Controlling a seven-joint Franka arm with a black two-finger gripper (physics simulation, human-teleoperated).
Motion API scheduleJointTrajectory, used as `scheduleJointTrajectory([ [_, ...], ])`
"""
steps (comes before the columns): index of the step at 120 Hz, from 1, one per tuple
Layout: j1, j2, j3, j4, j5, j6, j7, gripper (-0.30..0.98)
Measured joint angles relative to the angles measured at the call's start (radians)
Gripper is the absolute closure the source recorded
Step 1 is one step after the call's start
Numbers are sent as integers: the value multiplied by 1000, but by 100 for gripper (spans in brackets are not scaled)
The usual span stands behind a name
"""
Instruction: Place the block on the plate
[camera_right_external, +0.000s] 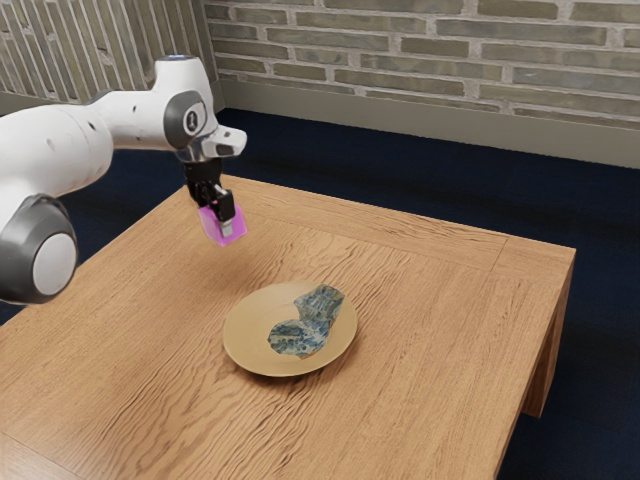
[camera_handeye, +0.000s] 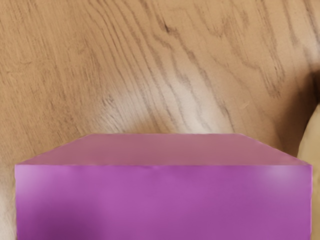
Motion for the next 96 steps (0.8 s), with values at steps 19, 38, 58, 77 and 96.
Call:
scheduleJointTrajectory([
  [19, -87, -23, -3, -18, -6, 1, 1, 28],
  [38, -145, -45, -19, -48, -10, 9, 1, 28],
  [58, -182, -72, -52, -114, -11, 27, 2, 28],
  [77, -209, -130, -68, -218, -19, 54, 3, 28],
  [96, -215, -162, -69, -312, -40, 87, 5, 28],
])
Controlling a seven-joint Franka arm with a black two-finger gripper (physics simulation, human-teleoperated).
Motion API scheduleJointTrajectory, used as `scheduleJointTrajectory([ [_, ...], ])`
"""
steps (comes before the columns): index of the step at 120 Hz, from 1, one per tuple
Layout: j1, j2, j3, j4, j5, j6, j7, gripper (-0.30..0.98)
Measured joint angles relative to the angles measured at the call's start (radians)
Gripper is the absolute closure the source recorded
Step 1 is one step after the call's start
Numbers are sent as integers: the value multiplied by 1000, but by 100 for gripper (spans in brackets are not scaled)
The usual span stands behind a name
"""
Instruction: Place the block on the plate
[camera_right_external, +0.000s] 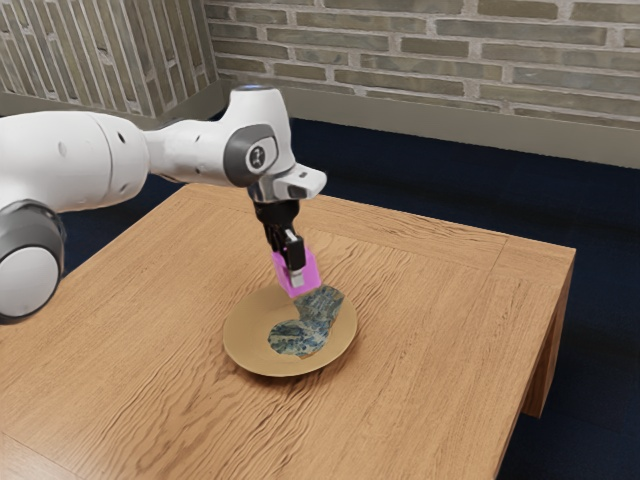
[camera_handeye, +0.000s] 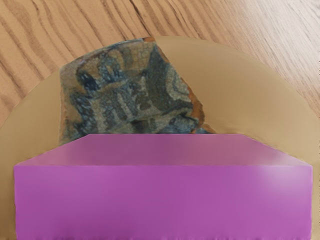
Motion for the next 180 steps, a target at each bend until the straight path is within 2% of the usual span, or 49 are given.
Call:
scheduleJointTrajectory([
  [65, -14, 7, -2, -148, -66, 124, 13, 27],
  [111, -20, -23, 4, -150, -77, 124, 24, 7],
  [145, -22, -183, 26, -136, -73, 43, 27, 2],
  [180, -20, -357, 68, -85, -30, -195, -101, 0],
])
